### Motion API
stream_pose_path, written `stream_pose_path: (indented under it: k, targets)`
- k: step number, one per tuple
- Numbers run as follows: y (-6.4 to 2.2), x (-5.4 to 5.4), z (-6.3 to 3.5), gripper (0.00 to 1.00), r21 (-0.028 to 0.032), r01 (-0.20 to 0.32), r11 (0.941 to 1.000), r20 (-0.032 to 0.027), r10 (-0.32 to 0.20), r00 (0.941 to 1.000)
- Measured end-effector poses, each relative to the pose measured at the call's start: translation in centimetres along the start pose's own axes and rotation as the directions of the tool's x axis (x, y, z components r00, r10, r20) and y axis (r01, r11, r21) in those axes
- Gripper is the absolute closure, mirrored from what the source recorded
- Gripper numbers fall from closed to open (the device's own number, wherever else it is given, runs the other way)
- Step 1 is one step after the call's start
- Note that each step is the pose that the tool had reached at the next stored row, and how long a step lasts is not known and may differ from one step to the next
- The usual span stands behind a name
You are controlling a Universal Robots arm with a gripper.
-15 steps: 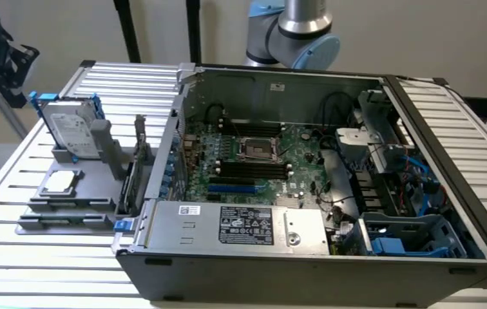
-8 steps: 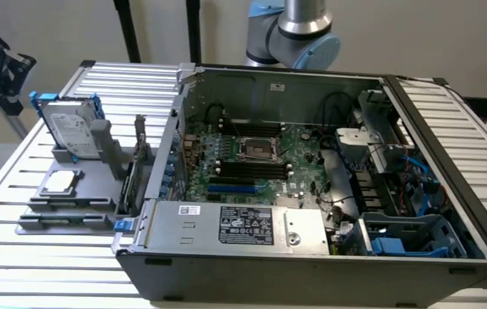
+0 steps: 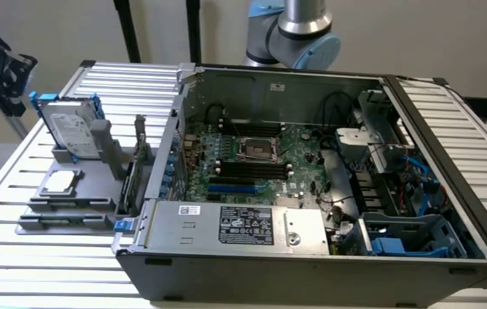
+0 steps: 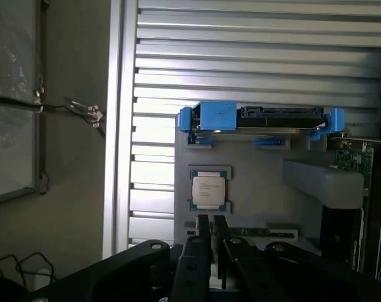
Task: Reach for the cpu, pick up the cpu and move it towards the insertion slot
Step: 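Pick up the cpu and move it towards the insertion slot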
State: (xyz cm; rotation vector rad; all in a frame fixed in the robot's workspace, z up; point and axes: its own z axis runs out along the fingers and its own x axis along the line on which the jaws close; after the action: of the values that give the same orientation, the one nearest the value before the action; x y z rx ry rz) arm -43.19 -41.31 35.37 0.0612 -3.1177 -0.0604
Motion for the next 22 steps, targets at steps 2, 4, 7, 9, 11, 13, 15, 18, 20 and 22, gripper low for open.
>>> stream_pose_path:
  k: [2,4,7,9,11,13,15,18,20,22]
  targets:
    - [0.00,0.0,0.00,0.70,0.0000,0.000,1.0000,-0.0001,0.000,1.0000]
    - [0.00,0.0,0.00,0.64,0.0000,0.001,1.0000,-0.0001,-0.001,1.0000]
    - [0.00,0.0,0.00,0.53,0.0001,0.004,1.0000,-0.0002,-0.004,1.0000]
    - [0.00,0.0,0.01,0.41,0.0002,0.008,1.0000,-0.0004,-0.008,1.0000]
    - [0.00,0.0,0.05,0.35,0.0002,0.013,0.9999,-0.0005,-0.013,0.9999]
    - [-0.01,0.0,0.33,0.30,0.0002,0.017,0.9999,-0.0004,-0.017,0.9999]
    - [-0.03,0.0,0.67,0.24,0.0004,0.021,0.9998,-0.0007,-0.021,0.9998]
    - [-0.05,0.0,1.23,0.24,0.0006,0.028,0.9996,-0.0010,-0.028,0.9996]
    - [-0.06,0.0,1.59,0.24,0.0008,0.034,0.9994,-0.0013,-0.034,0.9994]
    - [-0.08,0.0,1.94,0.24,0.0010,0.042,0.9991,-0.0017,-0.042,0.9991]
